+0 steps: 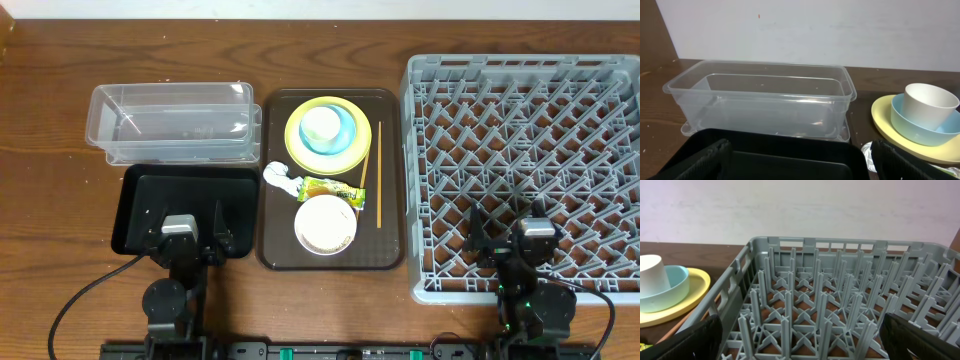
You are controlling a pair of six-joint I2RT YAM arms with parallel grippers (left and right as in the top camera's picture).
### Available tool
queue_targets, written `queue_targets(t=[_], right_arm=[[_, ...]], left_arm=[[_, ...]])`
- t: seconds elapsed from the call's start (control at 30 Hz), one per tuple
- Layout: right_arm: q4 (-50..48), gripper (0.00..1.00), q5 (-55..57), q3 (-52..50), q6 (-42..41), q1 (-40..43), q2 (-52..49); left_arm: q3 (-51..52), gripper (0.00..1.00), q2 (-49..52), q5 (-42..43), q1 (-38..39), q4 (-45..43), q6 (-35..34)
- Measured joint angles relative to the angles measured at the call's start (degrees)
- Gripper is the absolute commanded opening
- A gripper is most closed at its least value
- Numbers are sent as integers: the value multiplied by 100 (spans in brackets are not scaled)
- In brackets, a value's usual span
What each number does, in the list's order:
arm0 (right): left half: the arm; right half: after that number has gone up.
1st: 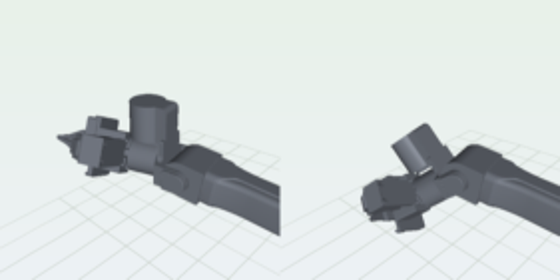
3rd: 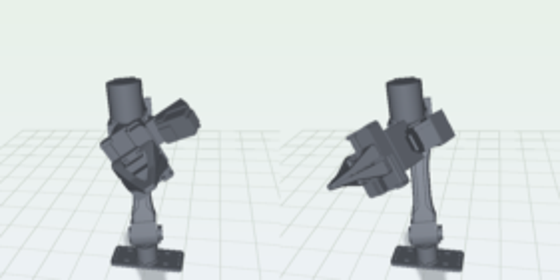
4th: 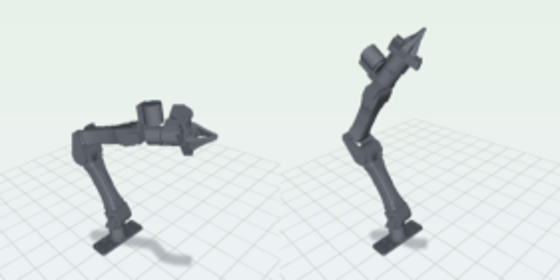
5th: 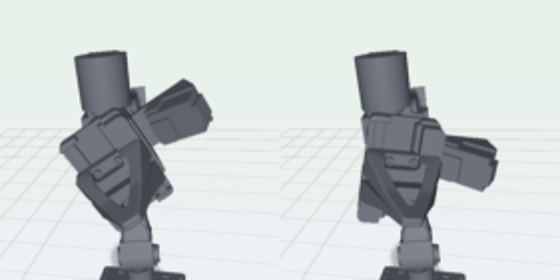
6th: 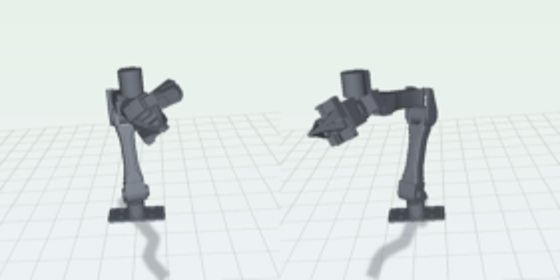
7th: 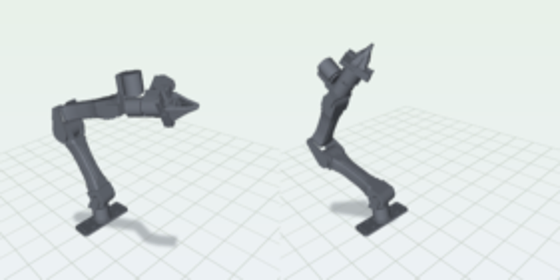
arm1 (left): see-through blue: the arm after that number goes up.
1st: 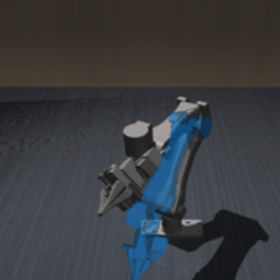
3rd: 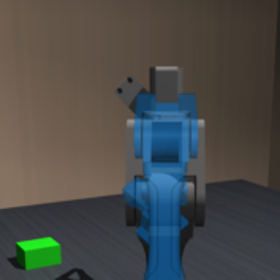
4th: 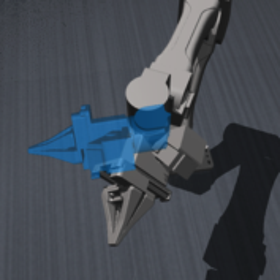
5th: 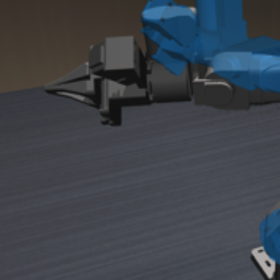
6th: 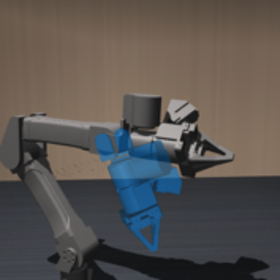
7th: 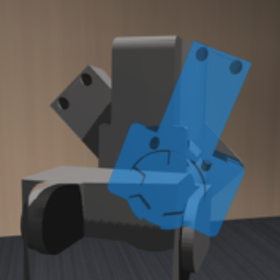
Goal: Sort waste into correct bins and load items into the dishwasher rack
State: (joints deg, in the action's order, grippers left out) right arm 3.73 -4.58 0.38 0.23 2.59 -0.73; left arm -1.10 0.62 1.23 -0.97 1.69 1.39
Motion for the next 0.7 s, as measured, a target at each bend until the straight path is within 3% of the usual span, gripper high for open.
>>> queue_targets(t=[0.7], right_arm=[[0, 99, 0, 0, 0, 0, 0]], left_arm=[[0, 91, 0, 0, 0, 0, 2]])
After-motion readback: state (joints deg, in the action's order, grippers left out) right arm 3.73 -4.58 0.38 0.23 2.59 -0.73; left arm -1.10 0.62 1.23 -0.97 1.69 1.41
